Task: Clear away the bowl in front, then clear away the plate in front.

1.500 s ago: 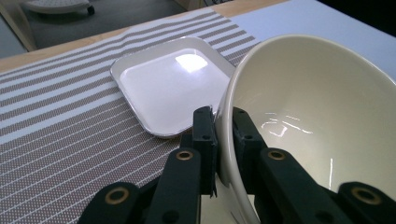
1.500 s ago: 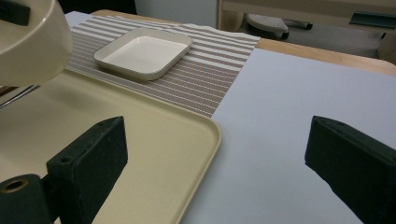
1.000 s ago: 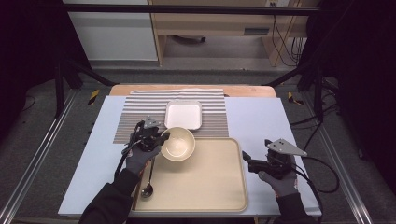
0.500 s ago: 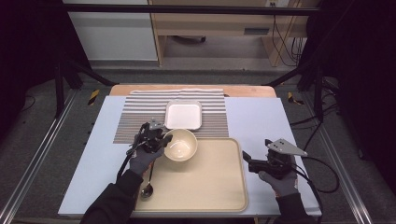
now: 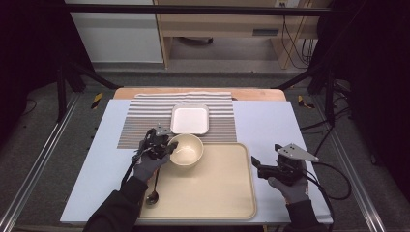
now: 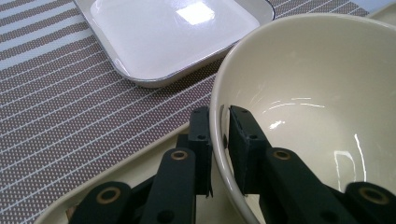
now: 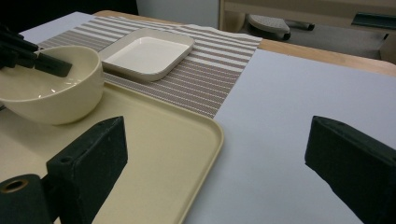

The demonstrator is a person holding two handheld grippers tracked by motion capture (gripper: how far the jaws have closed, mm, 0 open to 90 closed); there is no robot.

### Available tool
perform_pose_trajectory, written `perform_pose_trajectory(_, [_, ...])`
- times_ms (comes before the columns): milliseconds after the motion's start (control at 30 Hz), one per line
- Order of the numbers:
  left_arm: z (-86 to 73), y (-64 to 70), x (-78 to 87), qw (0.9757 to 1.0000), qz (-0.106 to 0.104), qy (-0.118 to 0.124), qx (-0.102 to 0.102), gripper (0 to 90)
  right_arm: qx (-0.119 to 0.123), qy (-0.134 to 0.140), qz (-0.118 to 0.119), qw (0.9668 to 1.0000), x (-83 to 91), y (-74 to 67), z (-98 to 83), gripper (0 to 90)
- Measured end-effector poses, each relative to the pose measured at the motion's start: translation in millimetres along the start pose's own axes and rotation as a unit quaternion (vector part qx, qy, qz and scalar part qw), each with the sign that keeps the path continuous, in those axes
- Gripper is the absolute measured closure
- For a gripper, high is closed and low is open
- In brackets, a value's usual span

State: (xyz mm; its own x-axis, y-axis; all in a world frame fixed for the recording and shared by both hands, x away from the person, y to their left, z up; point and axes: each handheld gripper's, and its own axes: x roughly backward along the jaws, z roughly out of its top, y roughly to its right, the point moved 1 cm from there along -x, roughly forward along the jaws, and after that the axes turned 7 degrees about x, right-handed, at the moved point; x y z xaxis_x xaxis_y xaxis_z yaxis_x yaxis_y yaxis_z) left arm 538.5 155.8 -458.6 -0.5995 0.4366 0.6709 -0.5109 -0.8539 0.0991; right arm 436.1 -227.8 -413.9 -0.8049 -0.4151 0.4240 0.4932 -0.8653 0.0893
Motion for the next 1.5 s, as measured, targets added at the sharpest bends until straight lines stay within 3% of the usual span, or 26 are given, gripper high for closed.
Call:
perform_pose_trajectory(133, [0.5,0.5,1.5,1.0000,-0.004,0.002,-0.004,74.3,0.000,-0.001,0.000,1.0000,-0.1,-0.2,-0.1,6.0])
perform_pose_trajectory(367, [8.6,-2.8,24.8,0.9990,-0.008,0.042,-0.010,67.4,0.000,0.000,-0.001,1.0000,0.4,0.4,0.3,6.0])
perform_pose_trajectory(500, [16.7,-6.4,43.3,0.9971,-0.020,0.073,-0.008,56.8,-0.001,-0.001,-0.002,1.0000,0.3,1.2,0.5,6.0])
perform_pose_trajectory(733, [25.1,-13.0,59.4,0.9945,-0.014,0.104,-0.004,44.0,-0.003,0.000,-0.005,1.0000,0.9,2.5,1.1,6.0])
perform_pose_trajectory(800, [27.9,-16.1,61.2,0.9942,-0.011,0.107,-0.002,38.0,-0.003,-0.001,-0.005,1.0000,0.5,2.3,0.9,6.0])
perform_pose_trajectory(1133, [44.2,-31.5,59.0,0.9923,0.000,0.123,0.016,30.4,-0.001,-0.003,-0.006,1.0000,-0.2,2.5,0.6,6.0])
perform_pose_trajectory(1500, [69.5,-36.3,51.9,0.9903,0.005,0.138,0.017,28.5,-0.002,-0.006,-0.007,1.0000,-0.9,3.3,-0.3,6.0])
